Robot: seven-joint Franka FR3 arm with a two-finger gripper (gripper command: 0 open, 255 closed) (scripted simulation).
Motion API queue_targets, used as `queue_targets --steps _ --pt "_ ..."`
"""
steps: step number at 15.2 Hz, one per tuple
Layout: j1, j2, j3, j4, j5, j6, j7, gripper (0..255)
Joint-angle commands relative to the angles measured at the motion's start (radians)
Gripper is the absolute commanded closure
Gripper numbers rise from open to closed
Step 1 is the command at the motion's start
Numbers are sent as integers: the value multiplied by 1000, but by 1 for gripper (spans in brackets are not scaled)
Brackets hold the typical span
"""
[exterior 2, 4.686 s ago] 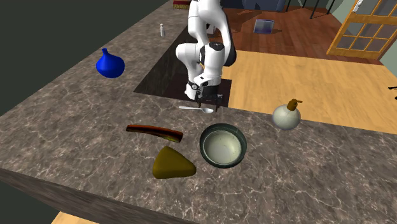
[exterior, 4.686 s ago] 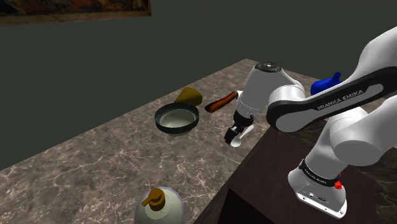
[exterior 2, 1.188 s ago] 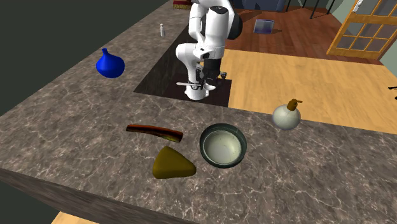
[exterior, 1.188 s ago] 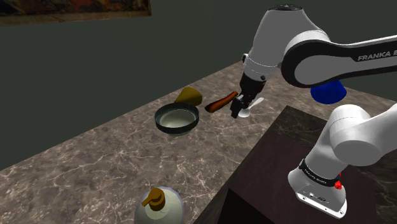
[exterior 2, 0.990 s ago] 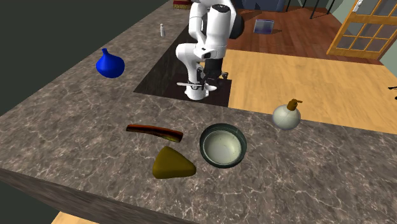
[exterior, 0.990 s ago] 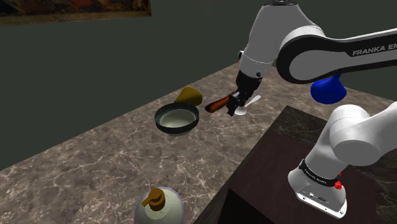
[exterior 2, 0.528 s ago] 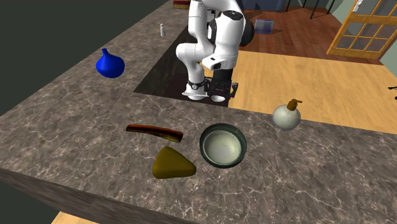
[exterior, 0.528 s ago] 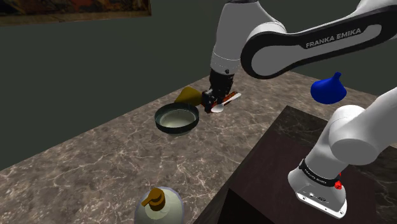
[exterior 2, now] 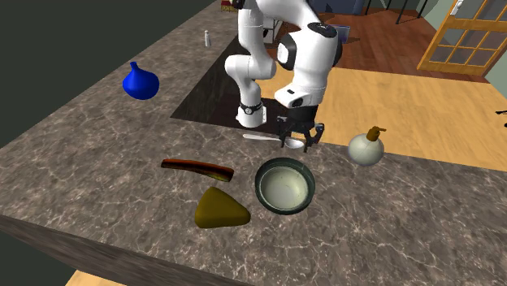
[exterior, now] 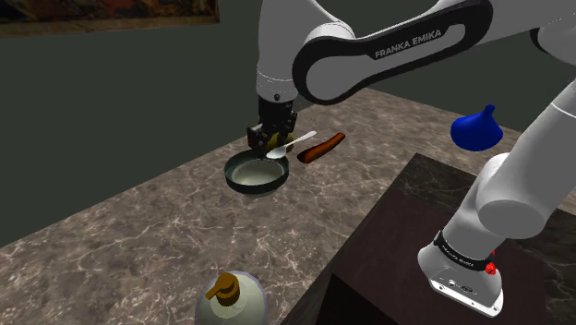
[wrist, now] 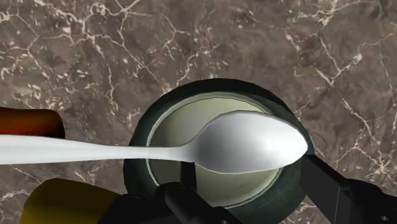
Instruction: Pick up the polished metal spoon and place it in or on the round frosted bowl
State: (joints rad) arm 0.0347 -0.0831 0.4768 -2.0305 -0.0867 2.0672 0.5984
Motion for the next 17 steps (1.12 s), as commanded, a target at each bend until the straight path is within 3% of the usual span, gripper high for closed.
queue_targets --steps 1,6,17 --pt "4 107 18 117 -56 -26 43 255" --pt "64 355 27 418 -184 -121 121 255" --pt "66 385 13 309 -212 12 152 255"
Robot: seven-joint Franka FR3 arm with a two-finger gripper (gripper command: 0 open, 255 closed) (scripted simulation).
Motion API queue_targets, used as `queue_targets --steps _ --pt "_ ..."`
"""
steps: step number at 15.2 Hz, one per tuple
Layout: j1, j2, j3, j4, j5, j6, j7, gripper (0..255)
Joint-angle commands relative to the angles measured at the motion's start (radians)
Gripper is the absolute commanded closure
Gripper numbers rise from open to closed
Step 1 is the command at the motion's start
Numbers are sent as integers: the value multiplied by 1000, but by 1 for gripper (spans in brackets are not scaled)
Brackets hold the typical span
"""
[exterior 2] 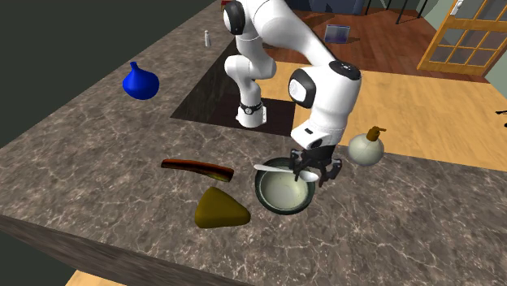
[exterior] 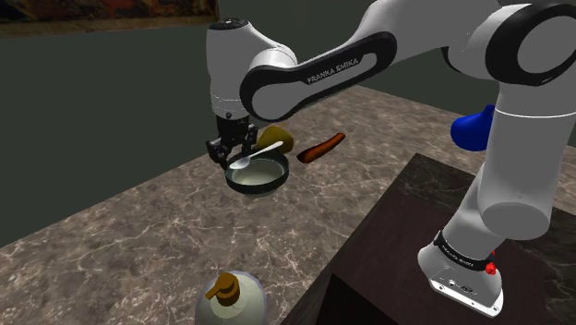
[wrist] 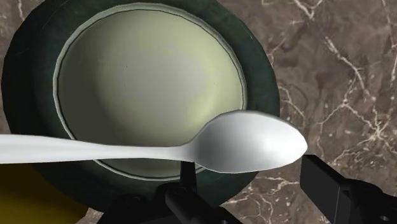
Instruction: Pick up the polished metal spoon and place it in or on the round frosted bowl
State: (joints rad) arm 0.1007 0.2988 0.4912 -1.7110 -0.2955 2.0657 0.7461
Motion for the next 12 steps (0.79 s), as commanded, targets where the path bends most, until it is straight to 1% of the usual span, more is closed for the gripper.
queue_targets --steps 1,4,12 --pt "1 7 -2 -19 -7 25 8 255" --pt "3 20 -6 -42 -18 59 18 255" --pt "3 20 -6 -42 -18 58 18 255"
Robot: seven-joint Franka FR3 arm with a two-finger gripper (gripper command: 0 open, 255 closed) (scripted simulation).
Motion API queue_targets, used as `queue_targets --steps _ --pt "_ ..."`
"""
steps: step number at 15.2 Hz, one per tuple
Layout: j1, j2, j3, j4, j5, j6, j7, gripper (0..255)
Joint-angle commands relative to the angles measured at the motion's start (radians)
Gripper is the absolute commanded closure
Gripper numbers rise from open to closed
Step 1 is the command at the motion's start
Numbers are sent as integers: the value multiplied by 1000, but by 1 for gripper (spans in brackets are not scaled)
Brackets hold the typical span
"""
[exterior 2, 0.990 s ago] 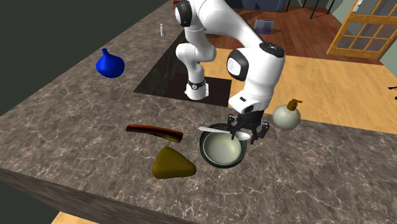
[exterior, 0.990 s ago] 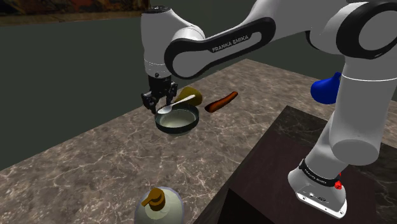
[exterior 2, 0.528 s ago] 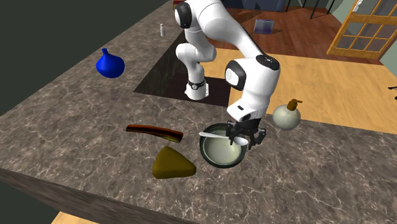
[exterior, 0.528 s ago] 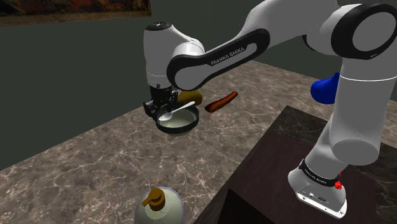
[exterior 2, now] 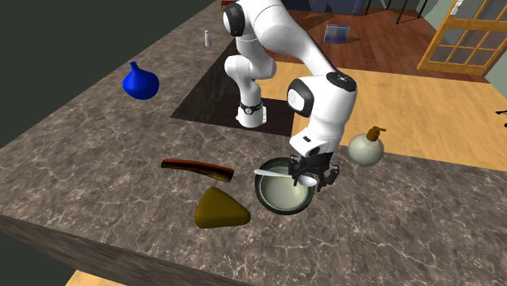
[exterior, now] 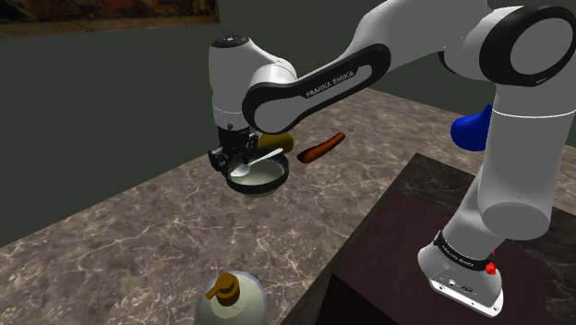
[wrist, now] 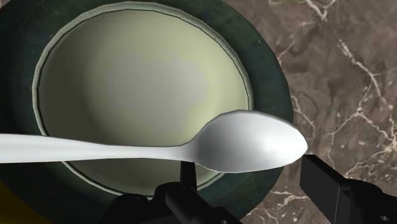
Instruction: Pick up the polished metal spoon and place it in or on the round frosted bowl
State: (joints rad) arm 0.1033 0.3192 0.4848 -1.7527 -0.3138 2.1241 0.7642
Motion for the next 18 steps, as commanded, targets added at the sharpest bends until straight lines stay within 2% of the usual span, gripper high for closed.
queue_targets --steps 1,6,10,18 --pt "0 0 0 0 0 0 0 0" --pt "0 0 0 0 0 0 0 0" --pt "-3 -54 16 56 38 -102 -24 0" --pt "-3 -54 16 56 38 -102 -24 0"
